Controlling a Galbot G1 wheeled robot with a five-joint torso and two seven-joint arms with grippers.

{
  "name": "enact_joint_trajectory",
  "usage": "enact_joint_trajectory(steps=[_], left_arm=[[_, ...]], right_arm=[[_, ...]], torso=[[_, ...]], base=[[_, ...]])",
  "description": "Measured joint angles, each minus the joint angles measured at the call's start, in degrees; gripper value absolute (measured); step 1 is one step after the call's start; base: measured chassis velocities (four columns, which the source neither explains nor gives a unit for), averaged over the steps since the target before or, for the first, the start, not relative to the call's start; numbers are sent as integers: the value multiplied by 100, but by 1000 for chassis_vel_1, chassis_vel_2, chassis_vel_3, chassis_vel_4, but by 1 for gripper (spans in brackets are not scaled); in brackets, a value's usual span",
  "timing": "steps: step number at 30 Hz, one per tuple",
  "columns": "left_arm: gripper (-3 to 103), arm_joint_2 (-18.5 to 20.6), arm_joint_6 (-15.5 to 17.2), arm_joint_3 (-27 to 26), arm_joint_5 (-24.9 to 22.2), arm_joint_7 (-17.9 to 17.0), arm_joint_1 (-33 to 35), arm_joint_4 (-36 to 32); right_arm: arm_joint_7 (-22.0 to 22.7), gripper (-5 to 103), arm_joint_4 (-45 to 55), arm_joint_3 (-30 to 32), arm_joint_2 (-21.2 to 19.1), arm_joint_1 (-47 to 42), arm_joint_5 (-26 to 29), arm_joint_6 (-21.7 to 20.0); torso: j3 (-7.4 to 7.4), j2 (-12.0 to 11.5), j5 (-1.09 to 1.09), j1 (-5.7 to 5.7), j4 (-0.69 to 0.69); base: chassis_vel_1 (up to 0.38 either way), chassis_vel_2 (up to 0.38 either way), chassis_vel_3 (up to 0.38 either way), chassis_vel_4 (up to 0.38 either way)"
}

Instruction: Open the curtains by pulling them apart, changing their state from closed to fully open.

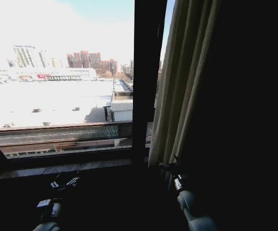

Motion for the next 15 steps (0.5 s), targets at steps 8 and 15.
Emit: enact_joint_trajectory(steps=[8, 15], left_arm=[[100, 0, 0, 0, 0, 0, 0, 0], [100, 0, 0, 0, 0, 0, 0, 0]], right_arm=[[0, 100, -4, -1, 0, 1, -1, 4], [0, 100, -5, -1, 0, 1, -2, 6]], torso=[[0, 0, -2, 0, 0], [0, 0, -1, -1, 1]], base=[[228, 135, -219, -144], [343, 248, -333, -245]])
